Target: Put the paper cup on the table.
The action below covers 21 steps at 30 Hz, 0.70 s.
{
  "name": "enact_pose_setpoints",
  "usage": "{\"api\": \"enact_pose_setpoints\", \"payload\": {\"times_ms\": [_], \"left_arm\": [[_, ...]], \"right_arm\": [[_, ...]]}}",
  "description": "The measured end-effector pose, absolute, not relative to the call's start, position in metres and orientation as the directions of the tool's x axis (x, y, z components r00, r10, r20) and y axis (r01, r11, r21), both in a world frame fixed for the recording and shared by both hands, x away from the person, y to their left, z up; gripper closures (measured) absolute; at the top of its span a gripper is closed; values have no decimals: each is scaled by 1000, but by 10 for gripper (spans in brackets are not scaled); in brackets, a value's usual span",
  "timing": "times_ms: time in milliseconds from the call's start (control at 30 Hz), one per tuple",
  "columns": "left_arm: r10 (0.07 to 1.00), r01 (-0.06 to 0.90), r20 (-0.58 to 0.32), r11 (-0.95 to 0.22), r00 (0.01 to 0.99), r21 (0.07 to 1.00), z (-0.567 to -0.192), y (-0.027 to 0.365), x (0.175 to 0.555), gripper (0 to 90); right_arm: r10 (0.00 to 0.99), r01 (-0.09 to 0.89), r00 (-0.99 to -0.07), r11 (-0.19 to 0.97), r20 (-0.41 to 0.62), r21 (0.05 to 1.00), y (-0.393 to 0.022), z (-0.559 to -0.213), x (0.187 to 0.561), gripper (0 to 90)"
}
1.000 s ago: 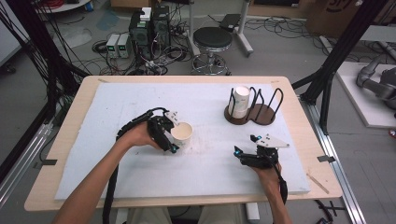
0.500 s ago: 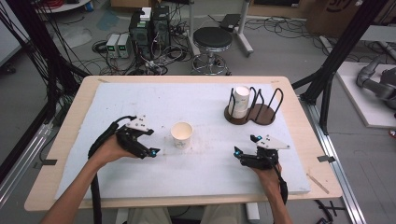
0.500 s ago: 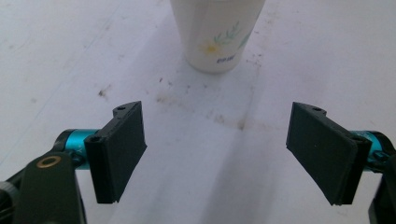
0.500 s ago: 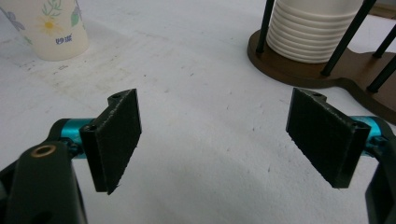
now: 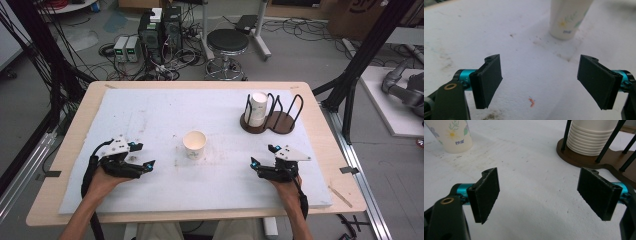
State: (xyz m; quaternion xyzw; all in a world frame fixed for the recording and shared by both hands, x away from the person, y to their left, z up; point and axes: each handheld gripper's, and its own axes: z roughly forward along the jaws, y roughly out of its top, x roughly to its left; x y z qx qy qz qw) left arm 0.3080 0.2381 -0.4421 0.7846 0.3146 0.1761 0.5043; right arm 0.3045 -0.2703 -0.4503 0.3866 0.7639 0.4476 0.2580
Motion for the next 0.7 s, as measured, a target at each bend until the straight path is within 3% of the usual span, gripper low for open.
{"api": "enact_pose_setpoints", "payload": {"times_ms": [500,700], "left_arm": [[787,241,-27,-155,617,958,-459,254,292,196],[799,231,-66,-93,598,968,-462,261,290,198]], "right_arm": [[816,342,-575,300,-54,891,-271,-450,302,185],[820,343,-572,280,-38,897,-273,-450,302,186]]}}
